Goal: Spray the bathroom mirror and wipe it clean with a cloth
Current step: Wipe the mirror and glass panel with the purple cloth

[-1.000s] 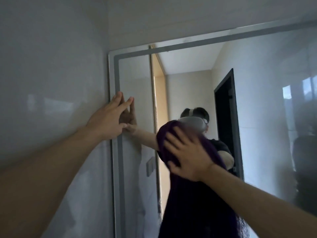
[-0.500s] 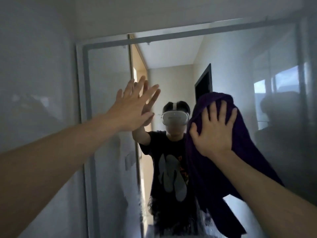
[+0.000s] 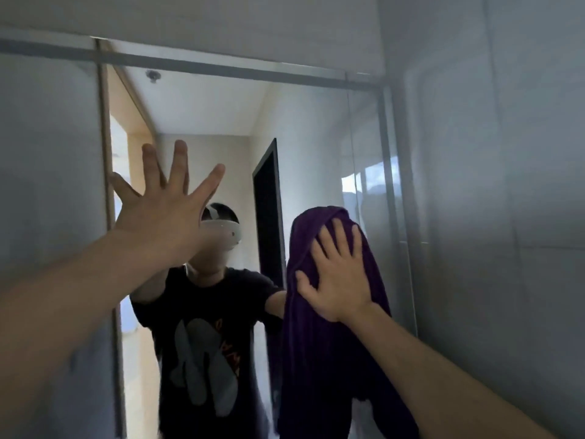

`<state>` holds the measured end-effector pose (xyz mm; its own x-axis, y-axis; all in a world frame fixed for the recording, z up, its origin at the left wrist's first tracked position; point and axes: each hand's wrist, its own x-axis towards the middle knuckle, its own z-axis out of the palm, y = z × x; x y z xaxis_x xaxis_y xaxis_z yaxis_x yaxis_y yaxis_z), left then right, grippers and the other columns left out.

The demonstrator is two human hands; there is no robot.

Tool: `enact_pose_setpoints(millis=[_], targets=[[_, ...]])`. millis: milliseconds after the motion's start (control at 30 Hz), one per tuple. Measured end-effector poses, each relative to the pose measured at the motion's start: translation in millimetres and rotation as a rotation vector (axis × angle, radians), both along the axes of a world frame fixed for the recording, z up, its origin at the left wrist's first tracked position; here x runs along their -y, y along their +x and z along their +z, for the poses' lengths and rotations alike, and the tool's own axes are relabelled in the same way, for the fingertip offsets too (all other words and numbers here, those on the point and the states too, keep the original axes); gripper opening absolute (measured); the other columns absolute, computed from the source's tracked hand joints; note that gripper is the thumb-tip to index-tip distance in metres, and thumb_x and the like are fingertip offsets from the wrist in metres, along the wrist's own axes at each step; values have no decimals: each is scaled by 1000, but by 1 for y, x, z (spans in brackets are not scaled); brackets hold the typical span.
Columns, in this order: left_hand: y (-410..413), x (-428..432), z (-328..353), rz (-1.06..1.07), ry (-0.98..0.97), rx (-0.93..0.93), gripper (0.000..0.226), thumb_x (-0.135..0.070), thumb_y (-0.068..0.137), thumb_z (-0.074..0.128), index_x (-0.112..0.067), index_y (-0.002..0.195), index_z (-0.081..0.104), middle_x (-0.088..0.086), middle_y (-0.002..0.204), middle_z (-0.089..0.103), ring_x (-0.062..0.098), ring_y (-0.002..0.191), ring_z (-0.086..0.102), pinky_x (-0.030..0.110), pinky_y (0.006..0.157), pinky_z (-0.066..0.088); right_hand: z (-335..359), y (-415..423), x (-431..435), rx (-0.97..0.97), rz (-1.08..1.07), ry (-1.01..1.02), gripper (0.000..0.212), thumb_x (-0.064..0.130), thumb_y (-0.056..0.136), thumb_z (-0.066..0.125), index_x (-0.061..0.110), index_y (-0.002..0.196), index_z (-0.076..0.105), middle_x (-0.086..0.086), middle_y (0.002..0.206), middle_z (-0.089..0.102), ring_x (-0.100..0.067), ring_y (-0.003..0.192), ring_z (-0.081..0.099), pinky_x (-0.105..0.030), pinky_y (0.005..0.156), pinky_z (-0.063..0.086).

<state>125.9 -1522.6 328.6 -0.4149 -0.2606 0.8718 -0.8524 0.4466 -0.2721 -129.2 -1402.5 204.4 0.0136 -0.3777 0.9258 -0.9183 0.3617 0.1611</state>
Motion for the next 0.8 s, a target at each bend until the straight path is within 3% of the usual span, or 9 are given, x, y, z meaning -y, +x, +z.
enact_pose_setpoints(millis=[100, 233, 300, 367, 433, 533, 667, 800], targets=[[2, -4, 1, -14, 24, 8, 101, -102, 64, -3, -53, 149, -29, 7, 166, -29, 47, 151, -20, 84, 107, 9, 21, -24, -7, 202, -77, -130, 73, 55, 93, 33, 12, 152, 39, -15, 162, 33, -36, 154, 16, -60, 124, 4], [1, -17, 4, 27, 116, 42, 102, -96, 76, 24, -51, 151, -28, 8, 162, -39, 49, 149, -30, 83, 109, 1, 43, -10, 9, 601, -53, -359, 80, 53, 91, 18, 9, 158, 28, -14, 167, 22, -35, 155, 9, -62, 123, 2], [0, -23, 6, 34, 146, 62, 102, -92, 80, 31, -50, 152, -27, 9, 160, -42, 50, 147, -32, 83, 109, 0, 50, 17, 20, 677, -22, -388, 82, 53, 90, 17, 10, 158, 27, -14, 167, 22, -37, 155, 9, -64, 122, 0], [2, -26, 7, 27, 168, 70, 102, -91, 81, 34, -50, 152, -27, 9, 159, -44, 50, 147, -33, 83, 109, 0, 40, 47, 30, 494, -8, -321, 76, 52, 92, 26, 9, 154, 34, -17, 164, 29, -40, 153, 14, -63, 122, 0], [4, -28, 7, 15, 193, 74, 103, -91, 80, 36, -51, 152, -26, 8, 158, -46, 49, 146, -35, 82, 109, -2, 13, 68, 34, 183, 42, -181, 67, 50, 92, 39, 13, 148, 40, -16, 159, 36, -42, 151, 19, -62, 123, 0], [3, -31, 11, 37, 221, 79, 104, -91, 80, 37, -48, 153, -25, 11, 159, -44, 51, 147, -32, 83, 109, 2, -26, 57, 25, -143, 140, 44, 66, 51, 88, 47, 21, 147, 42, -8, 158, 40, -40, 152, 18, -61, 123, -6], [-18, -54, 12, 62, 75, 194, 106, -84, 83, 45, -30, 157, -9, 18, 165, -21, 49, 152, -17, 83, 110, 12, -35, 28, 11, -273, 139, 148, 75, 53, 85, 51, 25, 153, 37, -3, 160, 38, -36, 153, 17, -60, 123, -3], [-46, -78, -26, -82, 181, 385, 117, -89, 77, 50, -43, 155, -23, 7, 163, -38, 43, 150, -31, 81, 111, 4, -36, 22, 13, -239, 174, 110, 77, 53, 84, 54, 22, 152, 38, -4, 156, 42, -35, 153, 19, -61, 123, 0]])
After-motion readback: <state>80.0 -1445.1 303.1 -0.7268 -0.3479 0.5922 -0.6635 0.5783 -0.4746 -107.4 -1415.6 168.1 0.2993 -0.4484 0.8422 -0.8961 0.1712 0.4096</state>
